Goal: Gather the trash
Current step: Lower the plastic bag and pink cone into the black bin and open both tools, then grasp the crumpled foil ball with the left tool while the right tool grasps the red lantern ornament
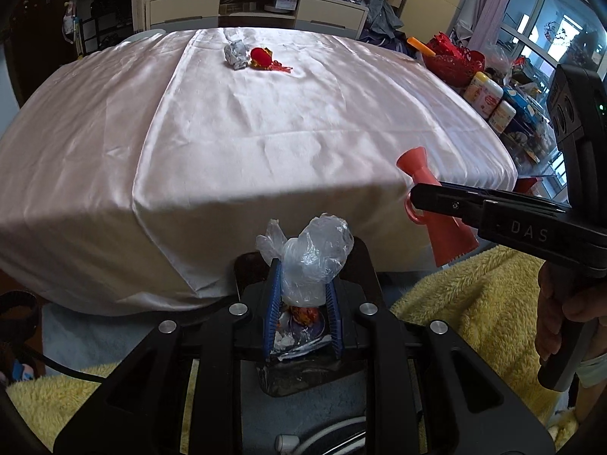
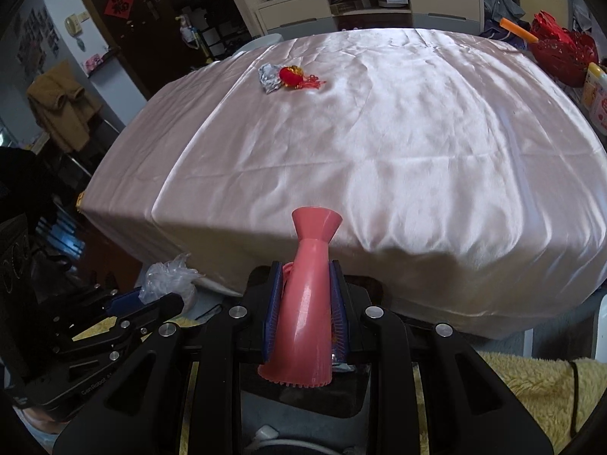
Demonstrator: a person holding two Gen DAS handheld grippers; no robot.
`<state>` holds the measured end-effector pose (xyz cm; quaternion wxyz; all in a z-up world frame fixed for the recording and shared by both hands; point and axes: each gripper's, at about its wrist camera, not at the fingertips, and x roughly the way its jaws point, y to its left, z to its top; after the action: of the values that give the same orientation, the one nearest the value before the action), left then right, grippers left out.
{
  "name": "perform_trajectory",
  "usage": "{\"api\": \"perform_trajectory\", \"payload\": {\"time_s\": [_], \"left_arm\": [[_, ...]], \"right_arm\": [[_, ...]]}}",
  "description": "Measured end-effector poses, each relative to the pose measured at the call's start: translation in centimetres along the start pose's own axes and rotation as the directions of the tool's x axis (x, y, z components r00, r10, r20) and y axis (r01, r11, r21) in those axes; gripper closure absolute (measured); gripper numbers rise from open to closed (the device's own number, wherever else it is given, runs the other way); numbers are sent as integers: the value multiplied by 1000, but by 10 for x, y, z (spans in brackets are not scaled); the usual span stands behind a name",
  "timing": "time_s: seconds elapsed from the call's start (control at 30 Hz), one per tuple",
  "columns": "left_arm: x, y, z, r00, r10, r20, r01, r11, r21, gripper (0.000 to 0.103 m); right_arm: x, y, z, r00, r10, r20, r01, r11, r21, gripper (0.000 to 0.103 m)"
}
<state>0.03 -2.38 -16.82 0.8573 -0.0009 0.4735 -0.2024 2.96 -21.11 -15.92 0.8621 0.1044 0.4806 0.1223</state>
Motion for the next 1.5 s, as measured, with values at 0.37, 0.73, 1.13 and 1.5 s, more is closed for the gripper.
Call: {"api": "perform_trajectory", "payload": {"time_s": [0.37, 0.73, 1.13, 1.5], "left_arm": [[36, -10, -37, 996, -2, -95, 3, 1000, 12, 82], [52, -5, -42, 990, 5, -143, -6, 1000, -8, 79], [44, 3, -32, 991, 43, -126, -46, 999, -18, 30], [15, 14, 16, 997, 75, -30, -75, 997, -14, 13]], "right_arm": [[32, -10, -45, 996, -7, -88, 11, 999, 44, 77], [56, -12, -48, 988, 3, -153, 8, 998, 69, 75], [45, -22, -36, 994, -23, -108, 35, 993, 111, 30], [22, -34, 12, 999, -33, -11, 34, 990, 136, 19]]}}
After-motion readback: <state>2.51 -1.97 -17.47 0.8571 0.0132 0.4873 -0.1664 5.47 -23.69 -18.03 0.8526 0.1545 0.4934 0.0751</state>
